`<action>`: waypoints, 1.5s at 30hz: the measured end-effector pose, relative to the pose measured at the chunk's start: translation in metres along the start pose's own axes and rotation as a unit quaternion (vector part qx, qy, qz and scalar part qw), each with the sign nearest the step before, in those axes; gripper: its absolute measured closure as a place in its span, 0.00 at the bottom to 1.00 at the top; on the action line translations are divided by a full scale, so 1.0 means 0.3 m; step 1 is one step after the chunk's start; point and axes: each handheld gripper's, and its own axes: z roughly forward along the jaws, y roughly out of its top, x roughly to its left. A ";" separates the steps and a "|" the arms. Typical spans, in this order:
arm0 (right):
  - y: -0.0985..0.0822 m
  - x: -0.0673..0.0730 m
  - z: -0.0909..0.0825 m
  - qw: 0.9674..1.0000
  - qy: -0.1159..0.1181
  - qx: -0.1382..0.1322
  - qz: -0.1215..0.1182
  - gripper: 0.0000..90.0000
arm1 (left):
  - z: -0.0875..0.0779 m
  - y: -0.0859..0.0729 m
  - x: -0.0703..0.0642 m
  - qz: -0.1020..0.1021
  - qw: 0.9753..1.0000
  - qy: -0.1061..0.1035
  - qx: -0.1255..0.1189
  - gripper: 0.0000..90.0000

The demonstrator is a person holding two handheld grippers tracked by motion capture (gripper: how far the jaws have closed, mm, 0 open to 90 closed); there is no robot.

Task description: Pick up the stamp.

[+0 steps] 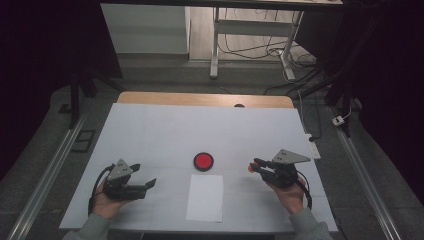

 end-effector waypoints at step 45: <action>0.076 0.186 0.100 0.997 0.076 -0.018 -0.022 0.80 | 0.002 -0.002 -0.003 -0.006 1.000 0.002 -0.001 0.21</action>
